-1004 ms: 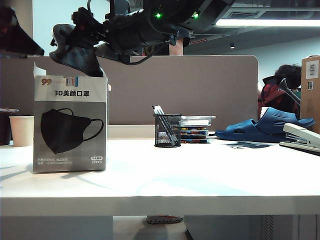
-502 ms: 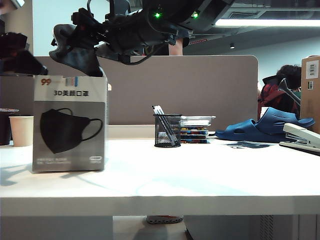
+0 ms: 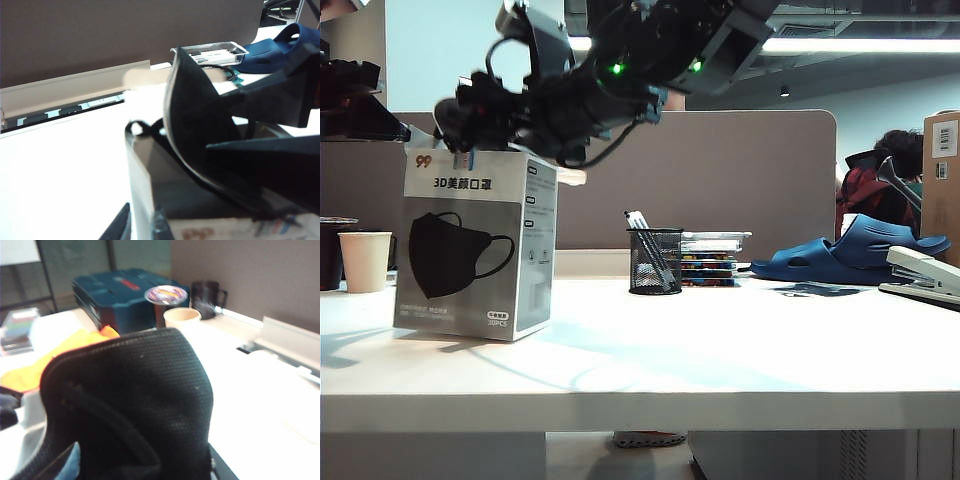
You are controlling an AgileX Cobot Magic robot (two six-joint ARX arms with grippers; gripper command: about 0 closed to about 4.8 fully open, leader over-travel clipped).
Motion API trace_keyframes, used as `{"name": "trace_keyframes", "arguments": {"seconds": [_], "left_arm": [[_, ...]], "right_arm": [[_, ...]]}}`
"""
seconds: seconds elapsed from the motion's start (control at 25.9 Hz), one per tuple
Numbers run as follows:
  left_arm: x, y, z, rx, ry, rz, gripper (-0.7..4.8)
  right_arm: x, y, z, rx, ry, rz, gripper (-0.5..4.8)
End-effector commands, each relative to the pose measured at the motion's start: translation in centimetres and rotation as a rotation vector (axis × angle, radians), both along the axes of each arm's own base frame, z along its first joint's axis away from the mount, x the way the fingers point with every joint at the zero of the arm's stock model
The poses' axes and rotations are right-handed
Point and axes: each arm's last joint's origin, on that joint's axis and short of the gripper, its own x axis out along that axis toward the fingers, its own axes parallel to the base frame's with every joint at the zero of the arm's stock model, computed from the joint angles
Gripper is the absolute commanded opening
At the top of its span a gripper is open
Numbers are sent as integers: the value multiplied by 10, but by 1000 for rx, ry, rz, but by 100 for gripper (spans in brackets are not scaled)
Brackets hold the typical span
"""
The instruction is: Put the mask into the mask box.
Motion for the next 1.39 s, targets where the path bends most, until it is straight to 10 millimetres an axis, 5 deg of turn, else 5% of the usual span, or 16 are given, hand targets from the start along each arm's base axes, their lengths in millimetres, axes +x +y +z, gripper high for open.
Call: {"name": "trace_keyframes", "arguments": {"seconds": [0.04, 0.12, 0.46, 0.77, 1.0, 1.39], "left_arm": [[0, 0, 3, 2, -17, -4, 41], [0, 0, 3, 3, -14, -3, -9], [0, 0, 2, 3, -7, 1, -6], [0, 1, 2, 5, -6, 15, -6], [0, 1, 2, 5, -7, 14, -6], [0, 1, 2, 5, -7, 14, -6]], "right_arm": [[-1, 0, 3, -5, -1, -7, 314], [-2, -1, 6, 0, -7, -2, 314], [-10, -7, 26, -17, 14, 8, 314], [-10, -12, 23, -80, 71, -14, 314], [-5, -18, 25, -137, 10, -216, 314], [-8, -19, 23, -184, 37, -210, 313]]}}
